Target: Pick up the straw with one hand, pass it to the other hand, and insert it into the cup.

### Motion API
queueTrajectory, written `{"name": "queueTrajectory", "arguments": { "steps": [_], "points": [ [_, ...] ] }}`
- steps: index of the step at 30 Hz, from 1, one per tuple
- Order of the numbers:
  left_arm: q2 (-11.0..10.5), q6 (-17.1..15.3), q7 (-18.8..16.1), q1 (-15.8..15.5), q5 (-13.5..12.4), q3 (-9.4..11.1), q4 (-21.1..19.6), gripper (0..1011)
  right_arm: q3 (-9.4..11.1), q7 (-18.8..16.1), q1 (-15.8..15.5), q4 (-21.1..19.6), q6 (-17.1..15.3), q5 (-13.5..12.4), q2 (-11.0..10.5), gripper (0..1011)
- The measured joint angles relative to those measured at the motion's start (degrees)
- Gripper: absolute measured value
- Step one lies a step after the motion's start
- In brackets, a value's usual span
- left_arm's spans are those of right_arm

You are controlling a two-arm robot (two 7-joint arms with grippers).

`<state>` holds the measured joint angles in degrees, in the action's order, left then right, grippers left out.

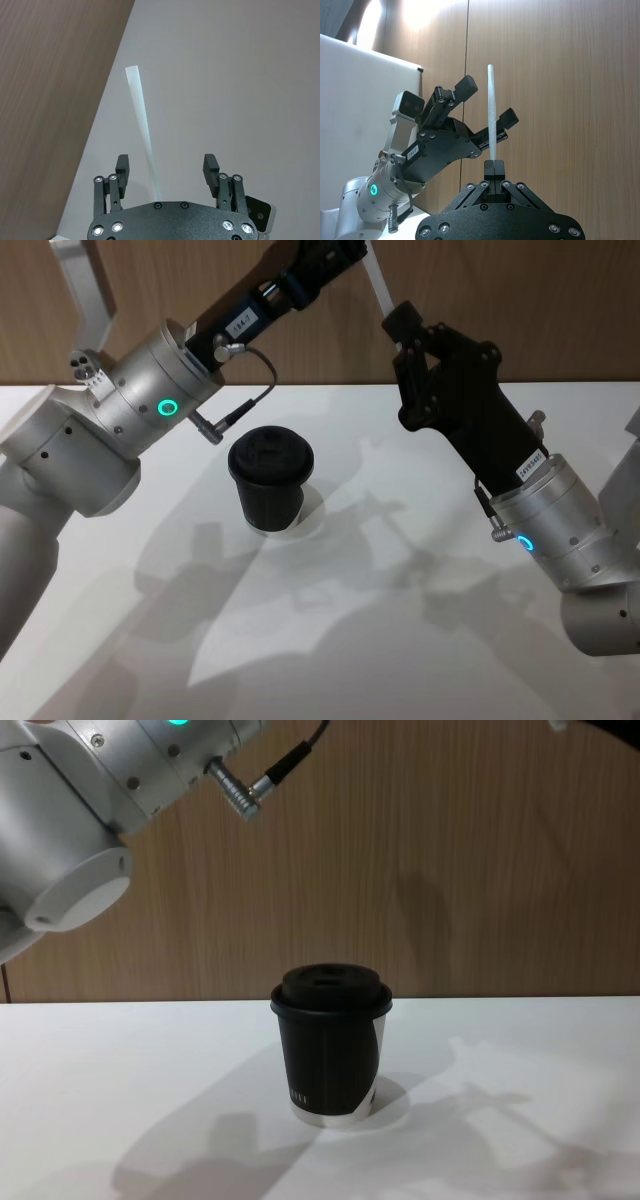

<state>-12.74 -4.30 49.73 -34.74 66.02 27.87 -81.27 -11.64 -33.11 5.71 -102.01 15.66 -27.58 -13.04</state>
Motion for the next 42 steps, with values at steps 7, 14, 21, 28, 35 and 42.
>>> {"name": "queueTrajectory", "arguments": {
  "steps": [7, 14, 21, 28, 35, 42],
  "points": [
    [-0.04, 0.64, -0.41, -0.26, 0.01, 0.26, 0.00, 786, 0.00, 0.00, 0.00, 0.00, 0.00, 0.00, 0.00, 0],
    [-0.08, 0.96, -0.71, -0.60, 0.11, 0.56, 0.22, 546, 0.00, 0.00, 0.00, 0.00, 0.00, 0.00, 0.00, 0],
    [-0.23, 1.20, -0.92, -0.83, 0.29, 0.87, 0.43, 336, 0.00, 0.00, 0.00, 0.00, 0.00, 0.00, 0.00, 0],
    [-0.48, 1.46, -1.16, -0.94, 0.52, 1.10, 0.46, 137, 0.00, 0.00, 0.00, 0.00, 0.00, 0.00, 0.00, 0],
    [-0.80, 1.76, -1.34, -0.95, 0.79, 1.32, 0.33, 4, -0.01, 0.00, 0.00, 0.00, 0.00, 0.00, 0.00, 0],
    [-1.15, 2.06, -1.46, -0.75, 1.12, 1.40, 0.05, 4, -0.01, 0.00, 0.00, 0.00, 0.00, 0.00, 0.00, 0]
  ]
}}
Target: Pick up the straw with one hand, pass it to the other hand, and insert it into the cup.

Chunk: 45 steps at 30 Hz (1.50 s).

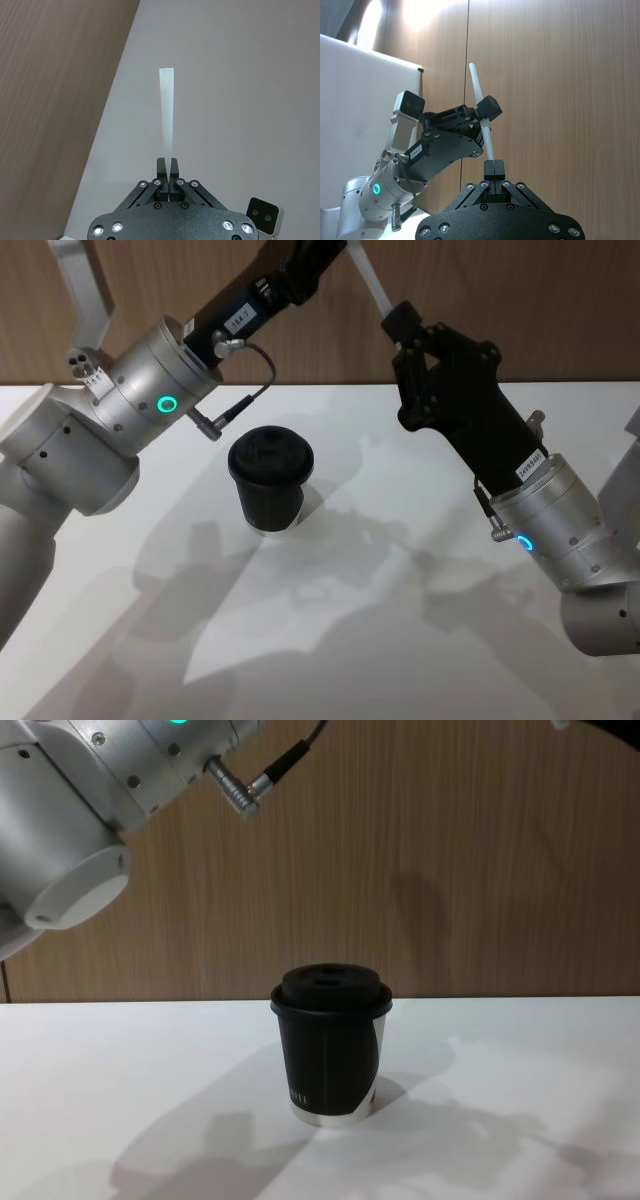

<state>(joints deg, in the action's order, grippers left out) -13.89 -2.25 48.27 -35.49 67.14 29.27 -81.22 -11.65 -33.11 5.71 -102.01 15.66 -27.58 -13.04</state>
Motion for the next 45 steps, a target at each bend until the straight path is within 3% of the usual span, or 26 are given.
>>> {"name": "queueTrajectory", "arguments": {
  "steps": [4, 8, 17, 20, 21, 25, 38, 45],
  "points": [
    [-0.22, 0.25, -0.05, 0.13, 0.36, -0.01, -0.22, 4, 0.02, 0.01, 0.00, 0.00, 0.00, 0.00, 0.00, 17],
    [-0.45, 0.53, -0.12, 0.32, 0.65, -0.02, -0.49, 4, 0.03, 0.01, 0.00, 0.00, 0.00, 0.00, 0.00, 104],
    [-0.98, 1.20, -1.00, 0.63, 0.71, 0.06, -1.14, 4, 0.01, 0.01, 0.00, 0.00, 0.00, 0.00, 0.00, 397],
    [-1.32, 1.75, -1.77, 0.80, 0.25, 0.15, -1.57, 4, 0.01, 0.01, 0.00, 0.00, 0.00, 0.00, 0.00, 454],
    [-1.37, 1.92, -2.00, 0.83, 0.05, 0.17, -1.63, 3, 0.01, 0.01, 0.00, 0.00, 0.00, 0.00, 0.00, 523],
    [-1.92, 2.87, -3.56, 1.08, -1.29, 0.36, -2.29, 4, 0.01, 0.01, 0.00, 0.00, 0.00, 0.00, 0.00, 643],
    [-4.79, 6.13, -11.57, 2.46, -9.32, 0.93, -5.72, 4, 0.01, 0.01, 0.00, 0.00, 0.00, 0.00, 0.00, 1001],
    [-6.55, 7.33, -16.41, 3.46, -14.59, 1.06, -7.66, 4, 0.01, 0.01, 0.00, 0.00, 0.00, 0.00, 0.00, 1001]
  ]
}}
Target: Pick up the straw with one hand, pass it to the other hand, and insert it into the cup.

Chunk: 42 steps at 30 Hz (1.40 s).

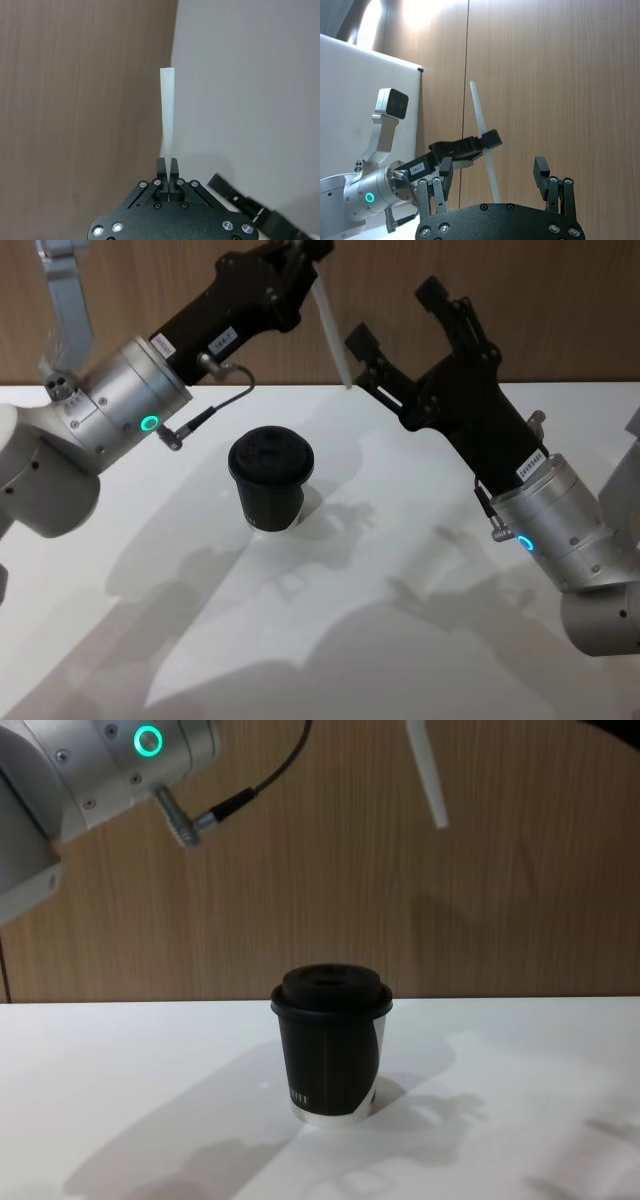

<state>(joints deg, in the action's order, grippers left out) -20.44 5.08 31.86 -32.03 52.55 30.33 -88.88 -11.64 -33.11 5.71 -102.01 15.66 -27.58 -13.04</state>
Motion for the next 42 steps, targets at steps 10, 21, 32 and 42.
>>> {"name": "queueTrajectory", "arguments": {
  "steps": [10, 21, 32, 42],
  "points": [
    [-2.36, 0.63, -7.20, 1.29, -8.41, 0.37, -2.27, 4, 0.00, 0.00, 0.00, 0.00, 0.00, 0.00, 0.00, 1001],
    [-4.55, -0.45, -15.64, 2.67, -18.24, 1.12, -3.60, 3, 0.00, 0.00, 0.00, 0.00, 0.00, 0.00, 0.00, 1001],
    [-5.41, -2.49, -21.42, 3.38, -25.20, 1.94, -3.00, 4, 0.00, 0.00, 0.00, 0.00, 0.00, 0.00, 0.00, 1001],
    [-5.19, -3.04, -23.14, 3.31, -28.15, 2.25, -2.20, 4, 0.00, 0.00, 0.00, 0.00, 0.00, 0.00, 0.00, 1001]
  ]
}}
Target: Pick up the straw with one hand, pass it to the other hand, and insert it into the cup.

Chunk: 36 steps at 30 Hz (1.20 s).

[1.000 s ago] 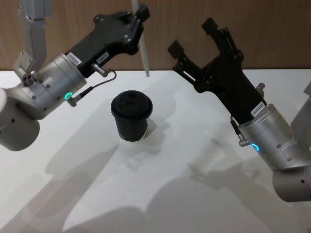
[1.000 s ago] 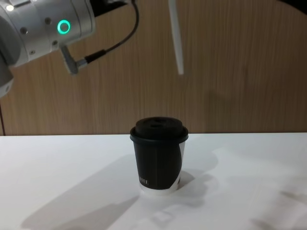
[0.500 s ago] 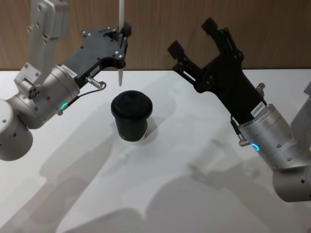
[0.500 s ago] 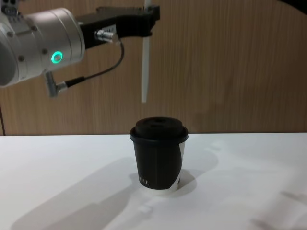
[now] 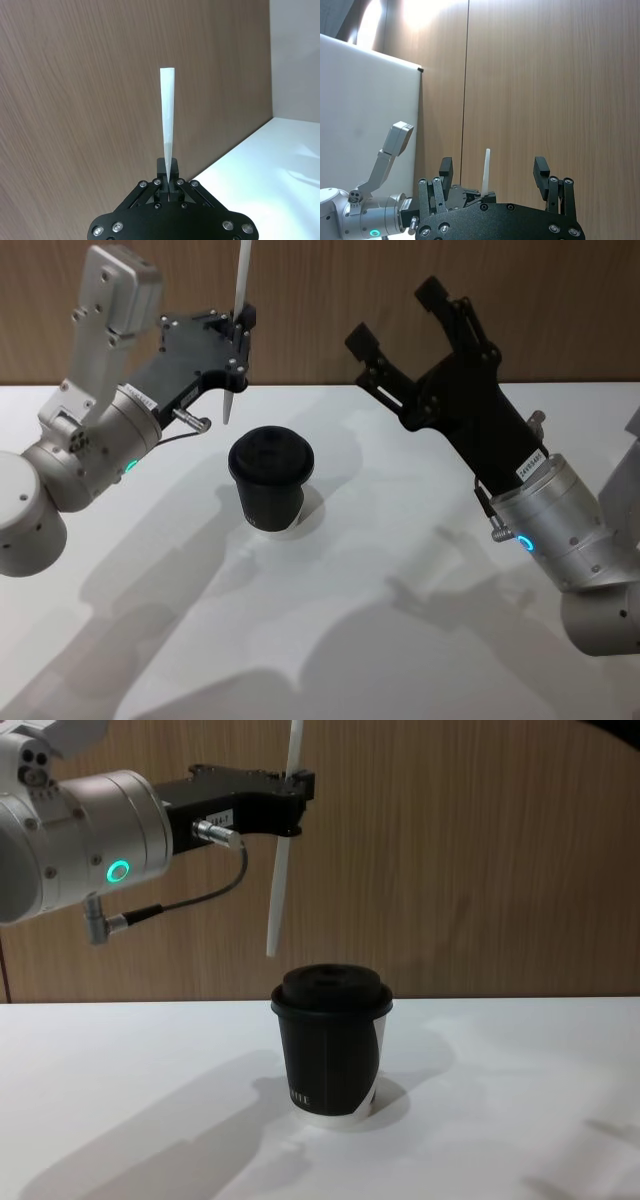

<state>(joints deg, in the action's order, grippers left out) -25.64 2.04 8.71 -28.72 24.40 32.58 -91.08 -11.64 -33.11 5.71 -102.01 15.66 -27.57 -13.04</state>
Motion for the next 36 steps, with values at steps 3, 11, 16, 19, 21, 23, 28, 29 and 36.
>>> {"name": "queueTrajectory", "arguments": {
  "steps": [3, 11, 16, 19, 21, 23, 28, 29, 36],
  "points": [
    [0.22, 0.01, -0.16, -0.10, -0.48, 0.00, 0.23, 4, 0.00, 0.00, 0.00, 0.00, 0.00, 0.00, 0.00, 1001],
    [0.98, 0.41, -0.15, -0.35, -0.94, -0.23, 0.69, 3, 0.00, 0.00, 0.00, 0.00, 0.00, 0.00, 0.00, 1001],
    [1.36, 0.44, 0.16, -0.39, -0.89, -0.47, 0.86, 4, 0.00, 0.00, 0.00, 0.00, 0.00, 0.00, 0.00, 1001],
    [1.54, 0.44, 0.54, -0.40, -0.64, -0.69, 0.92, 4, 0.00, 0.00, 0.00, 0.00, 0.00, 0.00, 0.00, 1001],
    [1.70, 0.43, 0.87, -0.38, -0.28, -0.90, 0.95, 2, 0.00, 0.00, 0.00, 0.00, 0.00, 0.00, 0.00, 1001],
    [1.84, 0.35, 1.30, -0.34, 0.20, -1.11, 0.96, 4, 0.00, 0.00, 0.00, 0.00, 0.00, 0.00, 0.00, 1001],
    [2.08, 0.07, 2.30, -0.22, 1.31, -1.60, 0.99, 3, 0.00, 0.00, 0.00, 0.00, 0.00, 0.00, 0.00, 1001],
    [2.19, -0.05, 2.69, -0.17, 1.77, -1.78, 1.01, 4, 0.00, 0.00, 0.00, 0.00, 0.00, 0.00, 0.00, 1001],
    [2.61, -0.62, 4.37, -0.07, 3.72, -2.48, 1.17, 4, 0.00, 0.00, 0.00, 0.00, 0.00, 0.00, 0.00, 1001]
  ]
}}
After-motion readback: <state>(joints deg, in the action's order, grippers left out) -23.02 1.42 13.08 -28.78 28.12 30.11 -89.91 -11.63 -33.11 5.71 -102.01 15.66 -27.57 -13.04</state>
